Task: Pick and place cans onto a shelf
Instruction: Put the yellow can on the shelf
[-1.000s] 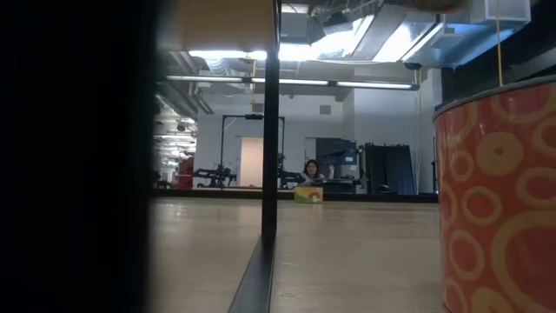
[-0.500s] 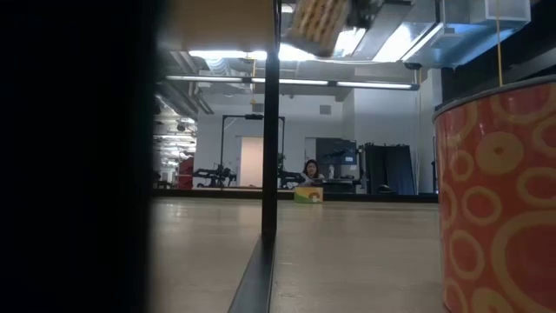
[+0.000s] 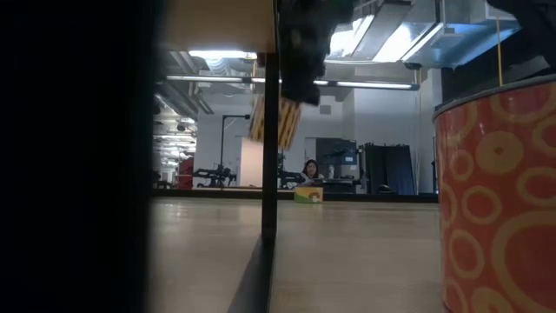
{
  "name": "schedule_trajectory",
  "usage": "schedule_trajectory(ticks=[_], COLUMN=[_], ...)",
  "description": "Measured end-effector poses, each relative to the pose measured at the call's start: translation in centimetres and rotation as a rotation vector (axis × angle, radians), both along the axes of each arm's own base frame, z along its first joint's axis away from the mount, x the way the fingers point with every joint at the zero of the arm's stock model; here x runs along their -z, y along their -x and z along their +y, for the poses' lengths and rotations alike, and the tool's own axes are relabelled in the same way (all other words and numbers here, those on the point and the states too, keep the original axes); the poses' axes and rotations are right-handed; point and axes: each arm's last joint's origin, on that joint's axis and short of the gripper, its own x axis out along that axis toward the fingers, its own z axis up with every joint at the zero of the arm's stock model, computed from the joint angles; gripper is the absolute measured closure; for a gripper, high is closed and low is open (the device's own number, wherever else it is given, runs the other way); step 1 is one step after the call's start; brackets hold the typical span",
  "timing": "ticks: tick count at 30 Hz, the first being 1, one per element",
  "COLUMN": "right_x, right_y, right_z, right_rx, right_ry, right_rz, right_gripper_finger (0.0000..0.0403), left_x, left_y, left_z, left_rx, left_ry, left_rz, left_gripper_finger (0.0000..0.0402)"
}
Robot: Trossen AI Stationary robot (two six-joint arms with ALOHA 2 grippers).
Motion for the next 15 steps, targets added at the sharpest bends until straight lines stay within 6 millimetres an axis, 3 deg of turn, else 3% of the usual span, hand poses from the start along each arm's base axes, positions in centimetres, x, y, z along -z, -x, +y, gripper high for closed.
schedule_trajectory(ticks=[10,15], right_x=[7.1,7.8], right_y=[-2.1,-2.3], right_z=[-0.9,-0.7], right_rx=[-0.029,-0.057], right_ry=[-0.015,-0.019], right_rz=[0.147,0.155], right_gripper_finger=[0.0397,0.0392], left_x=[0.0,0.0], left_y=[0.0,0.0], left_z=[0.1,0.1], left_rx=[-0.020,-0.044], left_ry=[-0.008,-0.018], left_rz=[-0.006,-0.014], left_gripper_finger=[0.0401,0.0401])
